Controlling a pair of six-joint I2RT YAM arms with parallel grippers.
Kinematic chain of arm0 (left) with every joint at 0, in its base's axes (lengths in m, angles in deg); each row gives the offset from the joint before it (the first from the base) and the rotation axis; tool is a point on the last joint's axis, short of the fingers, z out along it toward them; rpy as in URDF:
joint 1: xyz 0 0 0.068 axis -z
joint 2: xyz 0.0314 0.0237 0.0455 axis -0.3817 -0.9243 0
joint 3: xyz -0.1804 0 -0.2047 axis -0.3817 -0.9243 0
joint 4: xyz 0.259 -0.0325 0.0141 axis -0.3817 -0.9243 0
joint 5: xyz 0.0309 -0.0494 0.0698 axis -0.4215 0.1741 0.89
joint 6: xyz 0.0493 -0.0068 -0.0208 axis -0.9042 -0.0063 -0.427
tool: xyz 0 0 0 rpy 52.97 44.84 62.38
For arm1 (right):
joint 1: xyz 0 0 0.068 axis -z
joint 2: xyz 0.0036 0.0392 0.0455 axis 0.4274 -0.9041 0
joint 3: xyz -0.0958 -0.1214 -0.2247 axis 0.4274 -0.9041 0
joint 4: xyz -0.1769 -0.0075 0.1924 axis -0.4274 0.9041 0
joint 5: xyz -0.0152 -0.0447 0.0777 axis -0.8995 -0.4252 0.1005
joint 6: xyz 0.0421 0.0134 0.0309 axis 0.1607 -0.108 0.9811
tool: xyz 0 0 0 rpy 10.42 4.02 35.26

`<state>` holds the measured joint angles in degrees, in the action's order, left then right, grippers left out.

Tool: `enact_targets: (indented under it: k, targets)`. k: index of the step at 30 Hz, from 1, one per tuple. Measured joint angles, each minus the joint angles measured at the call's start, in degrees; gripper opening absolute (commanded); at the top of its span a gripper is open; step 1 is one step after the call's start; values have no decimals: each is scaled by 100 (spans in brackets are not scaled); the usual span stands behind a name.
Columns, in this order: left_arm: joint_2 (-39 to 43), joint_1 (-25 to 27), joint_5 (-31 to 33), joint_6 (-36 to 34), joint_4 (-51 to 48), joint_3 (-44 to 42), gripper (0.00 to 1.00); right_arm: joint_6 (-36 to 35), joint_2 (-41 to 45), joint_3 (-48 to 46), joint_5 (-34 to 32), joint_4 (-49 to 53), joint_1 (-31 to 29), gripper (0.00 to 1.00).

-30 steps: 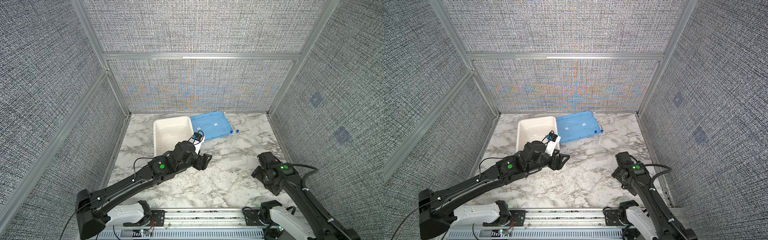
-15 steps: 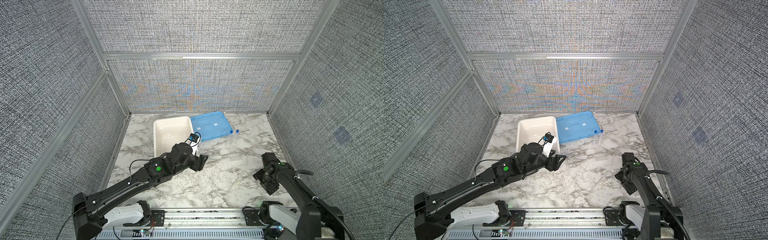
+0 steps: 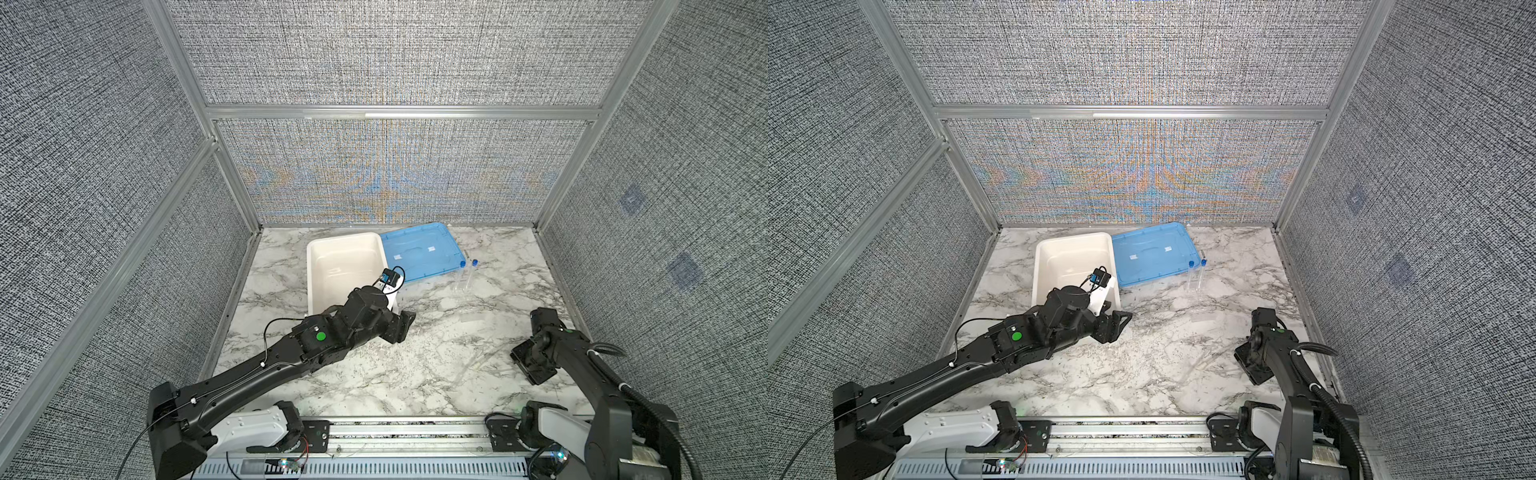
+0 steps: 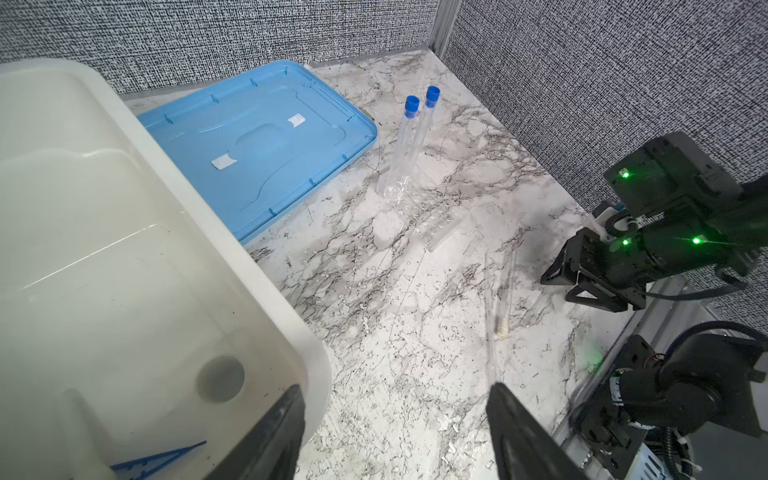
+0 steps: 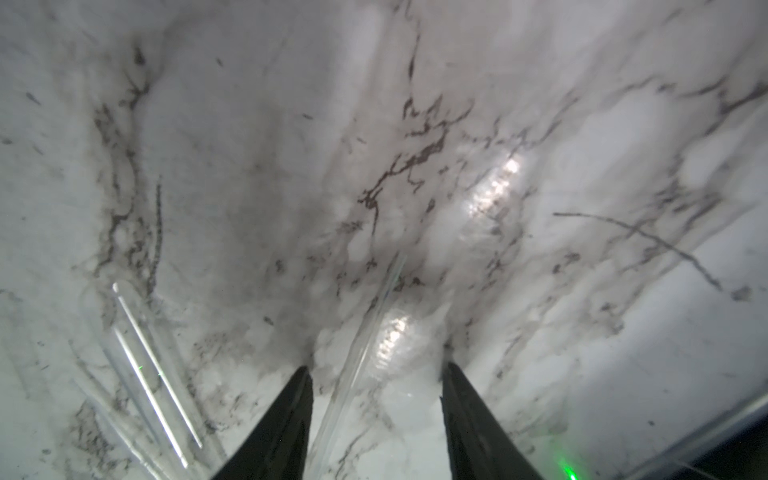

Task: Organize the chemistry lab equipment
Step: 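Lower the right gripper and close it on the clear glass rod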

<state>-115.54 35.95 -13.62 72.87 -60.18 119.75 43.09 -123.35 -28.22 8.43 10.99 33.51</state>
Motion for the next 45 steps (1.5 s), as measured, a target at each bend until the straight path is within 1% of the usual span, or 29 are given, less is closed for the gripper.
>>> enact_targets:
  k: [2, 6, 11, 14, 16, 20, 24, 27, 29, 34, 42, 45]
  targets:
    - [-4, 0, 0, -15, -2, 0, 71, 2, -61, 31, 44, 4, 0, 50]
    - [-20, 0, 0, -42, -35, 0, 71, 144, -33, 116, 437, 66, -52, 51]
    - [-37, 0, 24, -57, -35, -11, 71, 566, 402, 192, 614, 343, -573, 51]
    - [-46, 0, 44, -57, -35, -46, 71, 837, 557, 190, 730, 492, -826, 48]
    - [-74, 2, 42, -57, -39, -55, 71, 1036, 601, 186, 739, 535, -1014, 45]
    - [-116, 0, 42, -63, -48, -52, 72, 1447, 621, 133, 758, 531, -1517, 44]
    - [-131, 0, 42, -96, -83, -52, 72, 1670, 431, 136, 693, 525, -1659, 43]
    - [-90, 0, 46, -96, -160, -76, 72, 1722, 258, 140, 627, 503, -1694, 40]
    - [-11, 0, 61, -96, -205, -109, 73, 1762, 186, 122, 614, 444, -1725, 36]
    - [129, 0, 94, -96, -254, -151, 73, 1915, 81, 2, 632, 286, -1812, 35]
    - [118, 0, 149, -96, -271, -192, 73, 2188, -57, 9, 597, 195, -2114, 19]
    - [129, 0, 184, -96, -271, -192, 73, 2291, 7, -13, 518, 236, -2175, 16]
